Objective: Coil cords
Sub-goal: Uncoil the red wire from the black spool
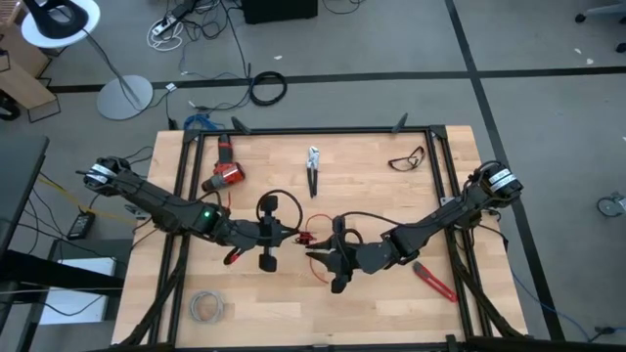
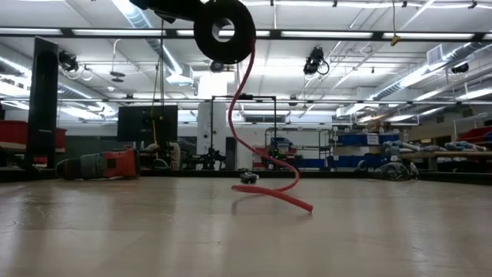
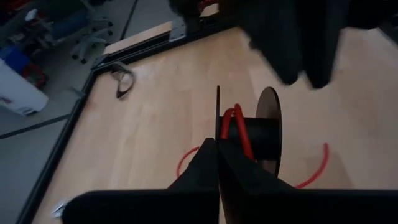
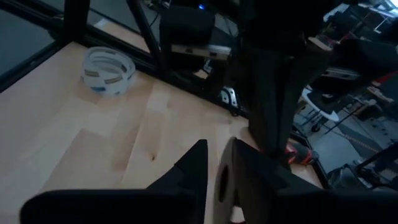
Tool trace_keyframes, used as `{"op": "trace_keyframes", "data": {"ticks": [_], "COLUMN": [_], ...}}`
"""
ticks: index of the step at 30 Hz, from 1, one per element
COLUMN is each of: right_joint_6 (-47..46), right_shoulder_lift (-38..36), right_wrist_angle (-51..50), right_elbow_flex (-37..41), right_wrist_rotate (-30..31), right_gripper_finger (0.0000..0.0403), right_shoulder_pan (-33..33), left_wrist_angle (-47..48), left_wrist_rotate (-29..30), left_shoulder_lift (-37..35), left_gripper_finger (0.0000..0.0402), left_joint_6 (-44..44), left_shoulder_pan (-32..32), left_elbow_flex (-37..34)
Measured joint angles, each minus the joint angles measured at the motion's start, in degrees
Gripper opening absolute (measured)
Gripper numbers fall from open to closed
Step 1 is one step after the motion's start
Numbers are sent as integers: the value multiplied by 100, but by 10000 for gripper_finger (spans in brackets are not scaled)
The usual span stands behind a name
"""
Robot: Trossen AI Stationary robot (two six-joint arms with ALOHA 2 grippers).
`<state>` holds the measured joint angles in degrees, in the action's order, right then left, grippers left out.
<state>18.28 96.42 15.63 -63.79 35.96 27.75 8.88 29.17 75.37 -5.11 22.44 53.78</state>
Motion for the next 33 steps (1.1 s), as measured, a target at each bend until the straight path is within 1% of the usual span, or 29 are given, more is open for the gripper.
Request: {"op": "trace_keyframes", "data": {"ticks": [4,9,11,13,15,17,20,24,29,33], "right_joint_6": [-2,-2,-15,-128,-375,-765,-1527,-2138,-2319,-2464], "right_shoulder_lift": [0,-130,-258,-323,-326,-328,-301,-297,-297,-297], "right_wrist_angle": [71,-89,-226,-418,-605,-810,-1215,-1540,-1585,-1634], "right_elbow_flex": [0,0,-4,-9,-7,-7,-7,-2,-2,-2], "right_wrist_rotate": [162,1036,1178,1211,1115,888,821,820,692,633], "right_gripper_finger": [83,82,70,45,16,6,29,71,111,125], "right_shoulder_pan": [26,241,336,403,424,392,288,98,-186,-363], "left_wrist_angle": [14,238,411,545,577,579,537,331,-28,-106], "left_wrist_rotate": [7,99,133,145,145,158,305,641,1067,1395], "left_shoulder_lift": [0,0,0,0,1,0,0,2,2,0], "left_gripper_finger": [0,0,0,0,0,0,0,0,0,0], "left_joint_6": [-45,-68,-65,-100,-256,-401,-654,-973,-1327,-1463], "left_shoulder_pan": [7,15,15,17,17,17,28,98,185,278], "left_elbow_flex": [0,0,0,0,0,0,0,0,0,0]}}
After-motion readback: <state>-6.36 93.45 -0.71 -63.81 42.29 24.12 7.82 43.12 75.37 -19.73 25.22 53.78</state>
